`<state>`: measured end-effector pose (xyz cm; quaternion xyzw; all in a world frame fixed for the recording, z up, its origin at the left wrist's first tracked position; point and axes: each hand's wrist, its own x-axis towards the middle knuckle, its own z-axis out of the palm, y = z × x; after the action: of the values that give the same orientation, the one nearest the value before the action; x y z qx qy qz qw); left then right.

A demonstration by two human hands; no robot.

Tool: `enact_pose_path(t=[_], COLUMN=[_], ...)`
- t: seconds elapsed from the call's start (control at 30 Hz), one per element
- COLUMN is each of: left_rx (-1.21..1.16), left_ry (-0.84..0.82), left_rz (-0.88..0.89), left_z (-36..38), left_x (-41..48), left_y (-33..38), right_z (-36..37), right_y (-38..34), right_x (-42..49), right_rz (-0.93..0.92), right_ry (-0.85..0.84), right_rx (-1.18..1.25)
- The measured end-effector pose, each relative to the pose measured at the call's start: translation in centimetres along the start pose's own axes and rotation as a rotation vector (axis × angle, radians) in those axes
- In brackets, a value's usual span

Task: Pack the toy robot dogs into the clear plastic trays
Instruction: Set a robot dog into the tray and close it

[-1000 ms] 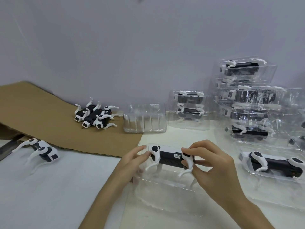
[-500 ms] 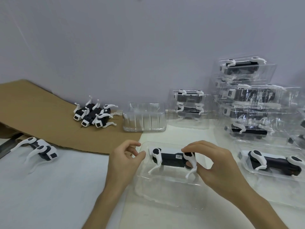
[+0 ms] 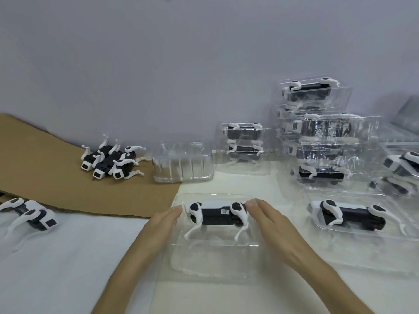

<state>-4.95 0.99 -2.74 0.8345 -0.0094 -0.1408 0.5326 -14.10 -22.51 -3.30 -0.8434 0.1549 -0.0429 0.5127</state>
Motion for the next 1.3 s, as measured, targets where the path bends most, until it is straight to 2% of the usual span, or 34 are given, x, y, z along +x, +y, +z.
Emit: enact_pose_path(t=[0.17,0.33,0.43,0.77,0.9,0.97,1.13,1.3], left_rx=[-0.235,-0.422,-0.493,-0.316,-0.353,-0.351,-0.312,-0.298], left_ry=[0.029,-0.098,-0.164,-0.025,0.003,0.001,0.065,0.034], left_rz=[0.200,0.308,0.323,0.478,0.475,0.471,0.477,0.460], left_z=[0.9,1.6,1.3,1.1,1.3,1.3,1.3,0.8], left_x=[0.2,-0.7,-1.1,-1.2,-1.0,-1.1,-1.1,-0.8], left_y=[0.4,0.2,0.2,0.5,0.3,0.3,0.4,0.2], right_z=[-0.1,-0.2,-0.4,0.0,0.3,0.4,0.0,-0.1], right_y=[-1.0,-1.0,-0.9,-0.8,-0.7,-0.6,-0.5,-0.4], right_x=[0.2,0.0,-0.1,0.0,0.0,0.0,0.2,0.3], right_rz=[-0.112,-0.269,-0.295,-0.327,-0.282,-0.263,-0.259,-0.242], right_ry=[-0.094,-0.107,-0.105,0.160,0.233,0.234,0.075,0.128], right_rx=[0.350,0.384,0.359,0.356,0.345,0.348,0.349,0.333])
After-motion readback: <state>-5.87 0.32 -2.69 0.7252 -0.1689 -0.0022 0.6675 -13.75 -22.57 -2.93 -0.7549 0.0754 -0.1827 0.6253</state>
